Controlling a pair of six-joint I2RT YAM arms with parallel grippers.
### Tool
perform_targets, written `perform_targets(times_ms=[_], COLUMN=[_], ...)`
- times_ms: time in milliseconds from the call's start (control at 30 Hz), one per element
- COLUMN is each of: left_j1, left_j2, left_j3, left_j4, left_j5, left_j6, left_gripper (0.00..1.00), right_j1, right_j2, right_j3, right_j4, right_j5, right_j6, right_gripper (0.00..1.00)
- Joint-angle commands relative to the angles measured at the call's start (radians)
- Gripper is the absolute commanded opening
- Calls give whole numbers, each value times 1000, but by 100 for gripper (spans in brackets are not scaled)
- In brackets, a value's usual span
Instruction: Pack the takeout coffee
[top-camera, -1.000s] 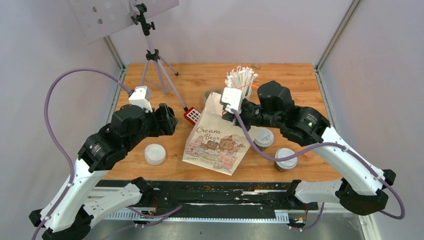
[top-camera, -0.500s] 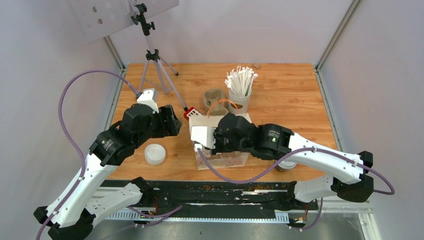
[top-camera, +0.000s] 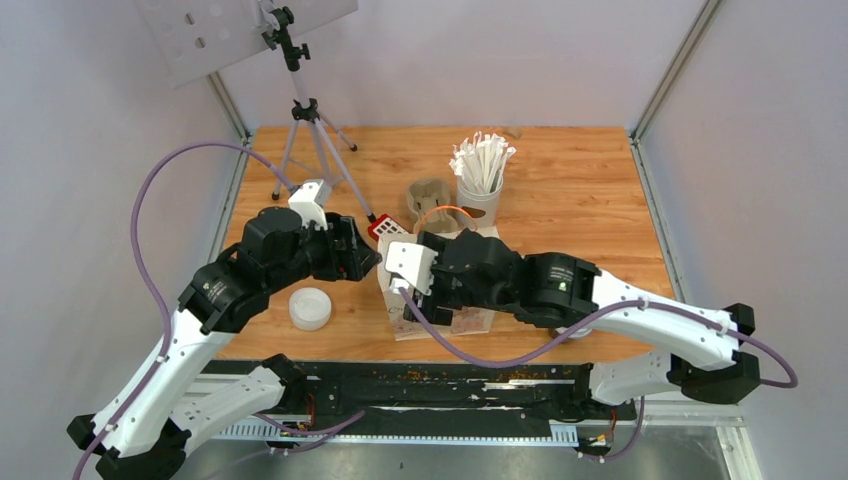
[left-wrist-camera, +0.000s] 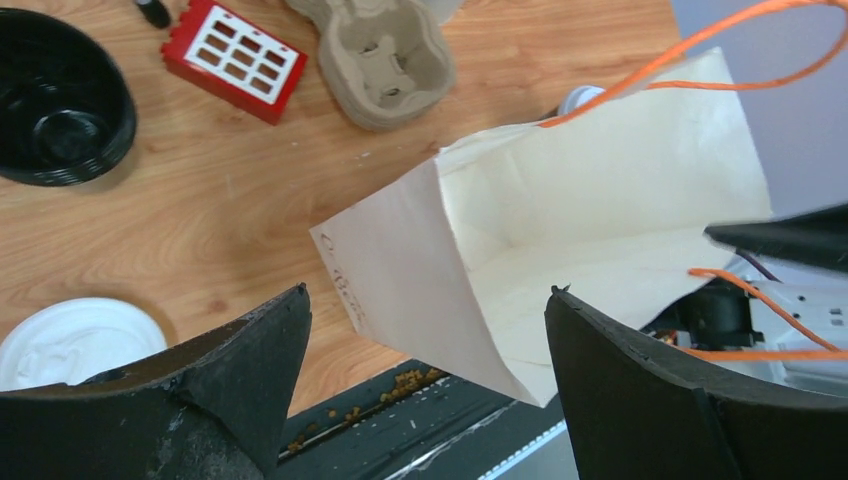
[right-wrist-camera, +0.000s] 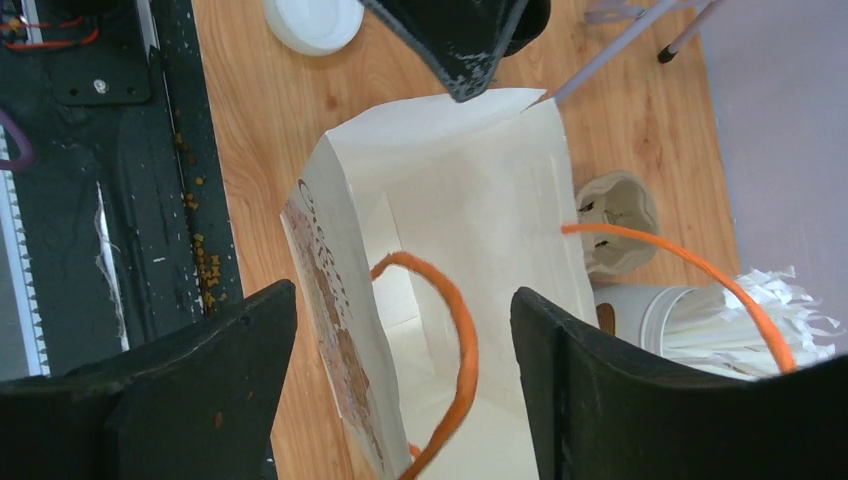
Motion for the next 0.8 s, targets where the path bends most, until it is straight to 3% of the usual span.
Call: perform_targets(times_ms=[0,67,200,567,767], left_j1=[3,3,4,3,4], left_j2=[9,18,33,15,57], left_j3=[4,6,28,-25,-26], left_j4=[77,85,72,77,51], left_j5=[115,145,183,150,184], left_j6=[8,5,11,-42,16], left_gripper=[93,93,99,100,78], right_j1=[1,2,2,0,-12], right_j2=[-100,-124,-173,-273,-314], right_j3=[11,-11,-52,-5,-18], right_j4=[111,141,194,140,31], right_j5=[14,6,-7,122,429], right_j6=[112,144,219,453,591], right_gripper=[92,100,100,100,98])
